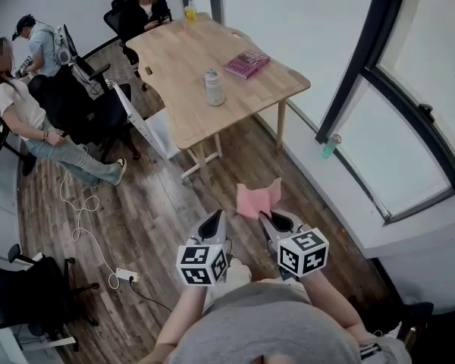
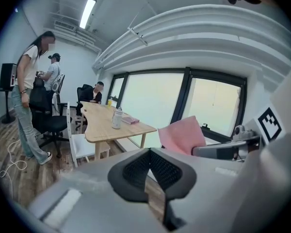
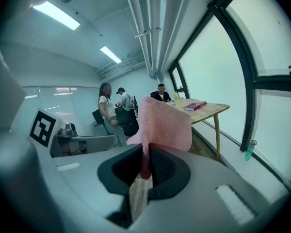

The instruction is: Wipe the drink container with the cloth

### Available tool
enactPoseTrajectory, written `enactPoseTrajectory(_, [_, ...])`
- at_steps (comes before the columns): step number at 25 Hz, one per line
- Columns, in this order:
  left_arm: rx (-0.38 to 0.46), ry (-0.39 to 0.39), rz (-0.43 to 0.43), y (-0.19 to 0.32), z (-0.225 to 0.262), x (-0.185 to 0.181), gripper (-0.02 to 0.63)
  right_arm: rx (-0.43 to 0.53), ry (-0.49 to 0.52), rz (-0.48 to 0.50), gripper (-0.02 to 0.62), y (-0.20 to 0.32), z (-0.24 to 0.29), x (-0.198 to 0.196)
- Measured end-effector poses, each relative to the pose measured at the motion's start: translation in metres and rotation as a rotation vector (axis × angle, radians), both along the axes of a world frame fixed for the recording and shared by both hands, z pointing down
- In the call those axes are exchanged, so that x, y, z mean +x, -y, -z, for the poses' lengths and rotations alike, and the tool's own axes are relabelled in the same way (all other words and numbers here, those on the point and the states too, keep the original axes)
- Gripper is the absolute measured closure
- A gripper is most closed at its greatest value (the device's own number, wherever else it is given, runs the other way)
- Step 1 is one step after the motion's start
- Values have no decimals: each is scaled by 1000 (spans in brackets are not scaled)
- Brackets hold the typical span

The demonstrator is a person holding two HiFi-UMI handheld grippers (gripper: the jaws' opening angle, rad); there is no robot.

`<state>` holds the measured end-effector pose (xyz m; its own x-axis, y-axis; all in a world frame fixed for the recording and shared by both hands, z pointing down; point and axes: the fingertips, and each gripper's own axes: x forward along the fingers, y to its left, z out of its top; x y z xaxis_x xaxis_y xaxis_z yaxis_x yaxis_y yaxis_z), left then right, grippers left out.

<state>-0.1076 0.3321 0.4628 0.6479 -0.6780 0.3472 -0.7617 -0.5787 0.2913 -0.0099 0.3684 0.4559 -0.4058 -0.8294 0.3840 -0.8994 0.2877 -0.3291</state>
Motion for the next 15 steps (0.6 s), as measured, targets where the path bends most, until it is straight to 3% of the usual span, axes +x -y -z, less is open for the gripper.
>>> enactPoseTrajectory(6, [7,-6,-22,18,0,-3,606,6,49,4,565,20,4,-10])
enactPoseTrajectory(15, [13,-4,-50,58,0,-16,606,6,37,-31,563,57,2,-21])
